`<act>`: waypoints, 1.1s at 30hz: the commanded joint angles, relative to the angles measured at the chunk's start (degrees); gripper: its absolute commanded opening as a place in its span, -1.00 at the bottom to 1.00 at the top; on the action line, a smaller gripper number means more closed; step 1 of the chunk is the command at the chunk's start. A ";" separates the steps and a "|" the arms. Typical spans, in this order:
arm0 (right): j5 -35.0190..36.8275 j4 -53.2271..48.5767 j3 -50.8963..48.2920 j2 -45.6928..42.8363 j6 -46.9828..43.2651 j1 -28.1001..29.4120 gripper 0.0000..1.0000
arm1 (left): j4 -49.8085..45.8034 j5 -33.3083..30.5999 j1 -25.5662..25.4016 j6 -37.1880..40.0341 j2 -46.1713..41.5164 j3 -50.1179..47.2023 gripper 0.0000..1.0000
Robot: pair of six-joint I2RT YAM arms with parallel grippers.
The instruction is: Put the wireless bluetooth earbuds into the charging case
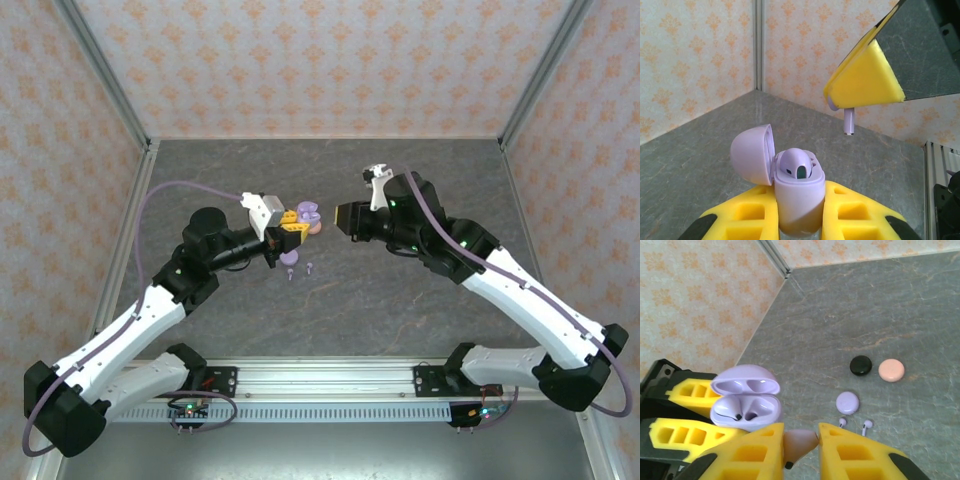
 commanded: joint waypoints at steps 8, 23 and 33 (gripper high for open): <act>-1.95 6.09 3.57 3.45 -2.21 1.69 -0.58 | 2.74 1.52 -0.52 -0.84 0.17 -0.37 -1.00; -0.22 6.61 4.85 6.59 -4.40 2.72 -0.58 | 3.18 1.70 -0.55 -1.04 0.45 -0.39 -1.00; 2.55 3.42 4.59 7.32 -5.82 3.01 -0.58 | 3.18 1.35 -0.53 -1.04 0.19 -0.64 -1.00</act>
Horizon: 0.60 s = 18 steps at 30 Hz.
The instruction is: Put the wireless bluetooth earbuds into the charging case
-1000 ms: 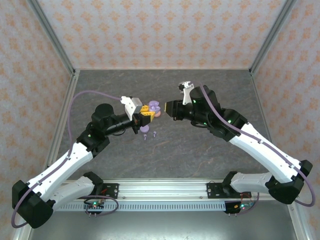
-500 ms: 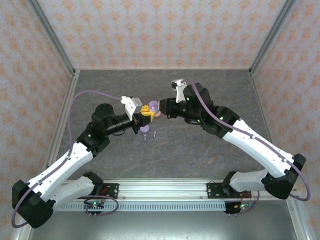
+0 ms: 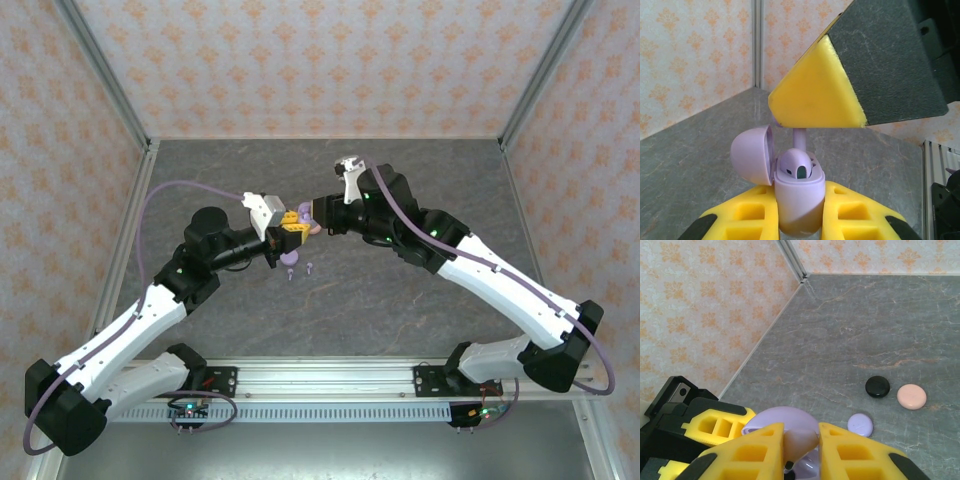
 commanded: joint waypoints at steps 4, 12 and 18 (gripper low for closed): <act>2.91 -2.52 0.79 0.27 -1.87 0.57 -0.58 | 3.18 1.09 -0.52 -0.60 -0.16 -0.60 -1.00; -2.18 -1.23 0.11 0.53 -1.12 0.58 -0.58 | 3.18 0.91 -0.49 -0.68 -0.16 -0.58 -1.00; -4.96 -1.11 -0.04 0.34 -0.05 0.58 -0.58 | 3.53 0.91 -0.54 -0.89 -0.12 -0.68 -1.00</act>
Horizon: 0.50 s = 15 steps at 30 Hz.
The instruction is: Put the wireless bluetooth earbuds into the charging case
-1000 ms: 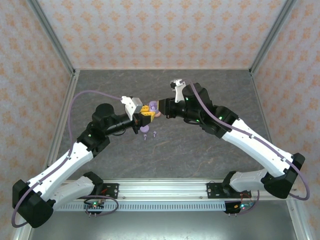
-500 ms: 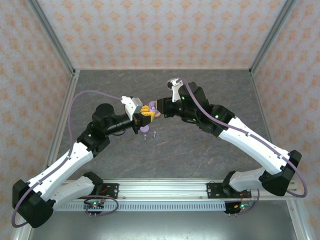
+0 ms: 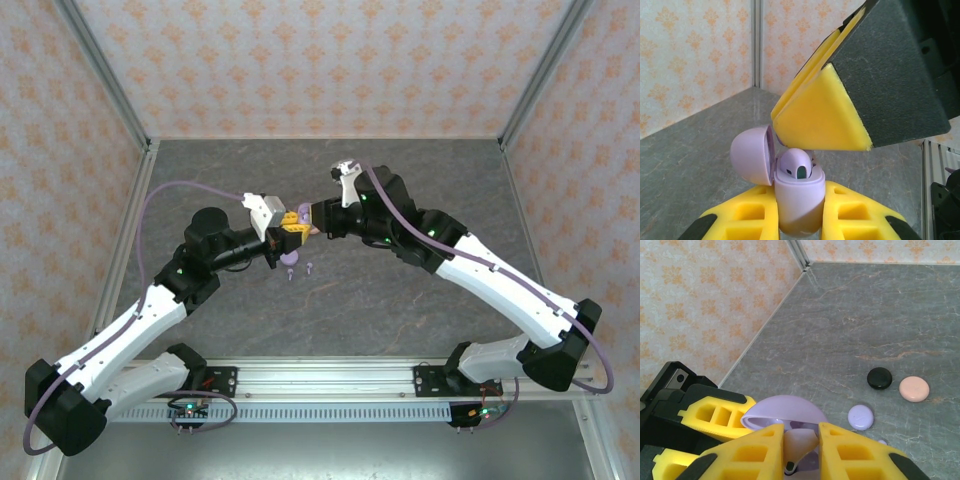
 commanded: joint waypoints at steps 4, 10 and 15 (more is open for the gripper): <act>-3.37 -0.28 0.11 0.29 0.93 0.36 -0.56 | 3.40 0.92 -0.47 -0.89 -0.12 -0.38 -1.00; -4.67 -0.17 0.19 0.55 1.53 0.36 -0.46 | 3.76 1.01 -0.52 -1.13 -0.34 -0.49 -1.00; -4.78 1.15 0.58 -0.98 1.77 0.36 -0.37 | 4.75 1.20 -0.51 -1.65 -0.42 -0.85 -1.00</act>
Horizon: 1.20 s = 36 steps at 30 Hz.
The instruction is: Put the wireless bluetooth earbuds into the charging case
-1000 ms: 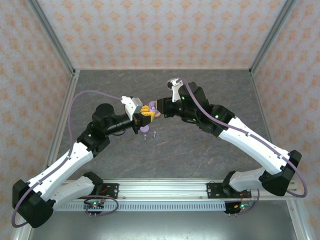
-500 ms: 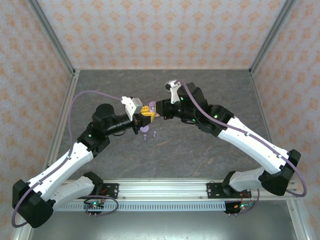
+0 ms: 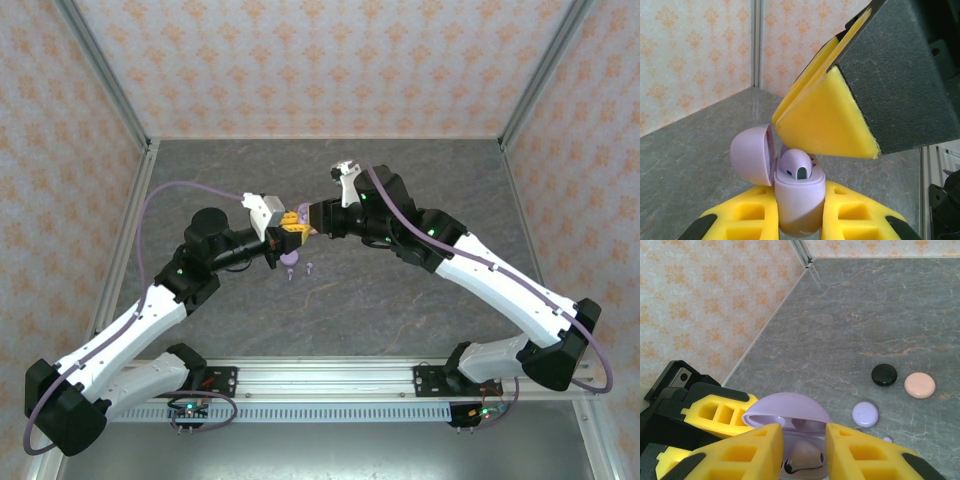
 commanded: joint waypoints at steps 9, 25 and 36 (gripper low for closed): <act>-0.99 -0.39 2.43 -4.52 -3.34 -0.30 0.07 | 5.96 1.58 -0.54 -1.86 -0.58 -1.04 -1.00; -34.49 15.22 -9.53 -8.04 0.35 -11.10 1.00 | 6.48 5.05 -0.59 -2.36 -0.23 0.38 -1.00; -40.92 17.41 -6.86 -3.11 0.27 -11.06 0.90 | 5.71 6.21 -1.25 -1.94 0.06 1.12 -1.00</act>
